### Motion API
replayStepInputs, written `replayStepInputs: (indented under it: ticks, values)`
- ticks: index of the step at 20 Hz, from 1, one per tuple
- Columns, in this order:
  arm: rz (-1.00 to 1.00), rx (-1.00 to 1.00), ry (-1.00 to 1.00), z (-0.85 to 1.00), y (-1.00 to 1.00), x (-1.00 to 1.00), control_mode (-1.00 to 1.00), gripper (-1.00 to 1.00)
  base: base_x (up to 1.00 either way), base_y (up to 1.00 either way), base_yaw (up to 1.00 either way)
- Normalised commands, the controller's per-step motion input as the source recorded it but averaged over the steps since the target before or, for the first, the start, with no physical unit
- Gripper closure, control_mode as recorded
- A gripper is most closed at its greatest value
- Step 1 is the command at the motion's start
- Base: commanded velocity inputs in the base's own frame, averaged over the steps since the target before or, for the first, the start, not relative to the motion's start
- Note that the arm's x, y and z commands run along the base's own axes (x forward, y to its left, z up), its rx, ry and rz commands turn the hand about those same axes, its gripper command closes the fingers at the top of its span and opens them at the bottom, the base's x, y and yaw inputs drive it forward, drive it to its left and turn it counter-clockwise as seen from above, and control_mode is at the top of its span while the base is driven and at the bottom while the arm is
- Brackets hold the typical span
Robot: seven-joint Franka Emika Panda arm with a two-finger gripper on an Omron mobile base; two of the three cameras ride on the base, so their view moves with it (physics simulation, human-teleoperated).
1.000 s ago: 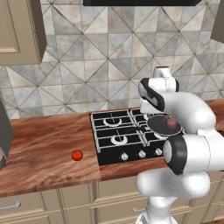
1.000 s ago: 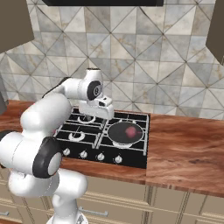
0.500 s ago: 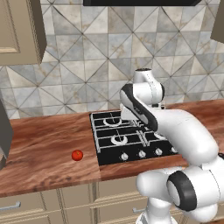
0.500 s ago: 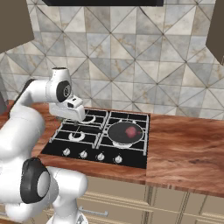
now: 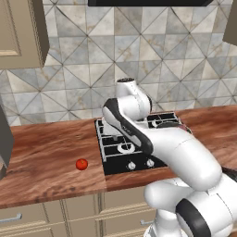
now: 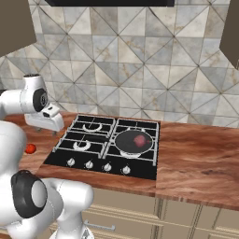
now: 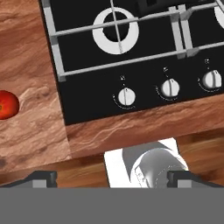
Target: Place the pan on the front right burner on the stove. Then place the tomato and the onion in the pan and turn on the front right burner.
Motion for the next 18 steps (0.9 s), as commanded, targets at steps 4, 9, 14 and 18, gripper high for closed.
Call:
replayStepInputs:
  ticks: [4, 9, 14, 18]
  values:
    - [0.07, 0.00, 0.00, -0.17, 0.79, 0.00, -1.00, -1.00, 0.00, 0.00, 0.00]
    - [0.08, 0.00, 0.00, -0.39, 0.70, 0.02, -1.00, -1.00, 0.00, 0.00, 0.00]
    - [0.07, 0.00, 0.00, -0.54, 0.55, 0.13, -1.00, -1.00, 0.00, 0.00, 0.00]
    - [0.07, 0.00, 0.00, -0.46, 0.51, 0.11, -1.00, -1.00, 0.00, 0.00, 0.00]
